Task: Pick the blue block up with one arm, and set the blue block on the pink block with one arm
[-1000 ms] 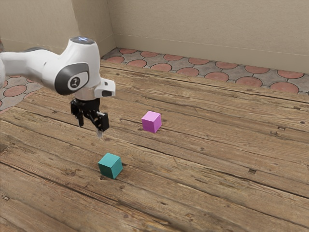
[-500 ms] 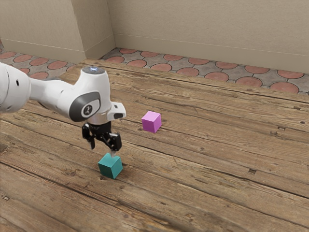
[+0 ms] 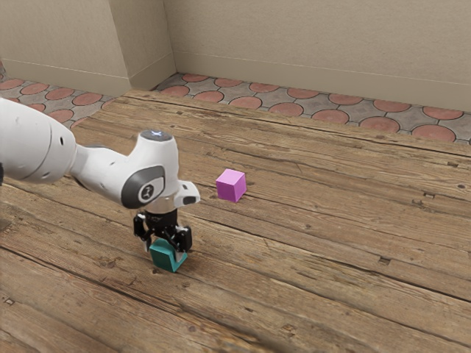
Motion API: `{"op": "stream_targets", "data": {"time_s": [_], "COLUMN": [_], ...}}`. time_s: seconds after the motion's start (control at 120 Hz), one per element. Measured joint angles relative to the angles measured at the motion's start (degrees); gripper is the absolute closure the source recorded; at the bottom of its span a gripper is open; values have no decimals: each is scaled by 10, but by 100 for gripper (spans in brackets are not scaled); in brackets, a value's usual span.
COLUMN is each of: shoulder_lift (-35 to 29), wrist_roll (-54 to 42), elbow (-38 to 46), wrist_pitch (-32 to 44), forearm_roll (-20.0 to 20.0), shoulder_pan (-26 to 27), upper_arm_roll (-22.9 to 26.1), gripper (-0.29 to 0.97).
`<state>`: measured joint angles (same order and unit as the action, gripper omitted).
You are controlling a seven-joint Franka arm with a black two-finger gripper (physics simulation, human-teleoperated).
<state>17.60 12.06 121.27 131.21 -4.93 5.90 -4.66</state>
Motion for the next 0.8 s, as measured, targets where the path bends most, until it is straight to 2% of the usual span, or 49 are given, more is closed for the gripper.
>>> {"op": "stream_targets", "data": {"time_s": [0.083,0.242,0.467,0.592,0.725,0.8], "shoulder_lift": [11,14,29,68,94,117], "wrist_roll": [3,7,-13,-30,-46,-55], "elbow": [-9,-29,-182,-278,-338,-383], "wrist_pitch": [2,3,-43,-77,-106,-119], "forearm_roll": [-1,-9,-12,6,23,33], "shoulder_pan": [0,0,-27,-40,-44,-70], "upper_arm_roll": [0,0,0,4,8,34], "gripper": [23,34,39,40,40,40]}}
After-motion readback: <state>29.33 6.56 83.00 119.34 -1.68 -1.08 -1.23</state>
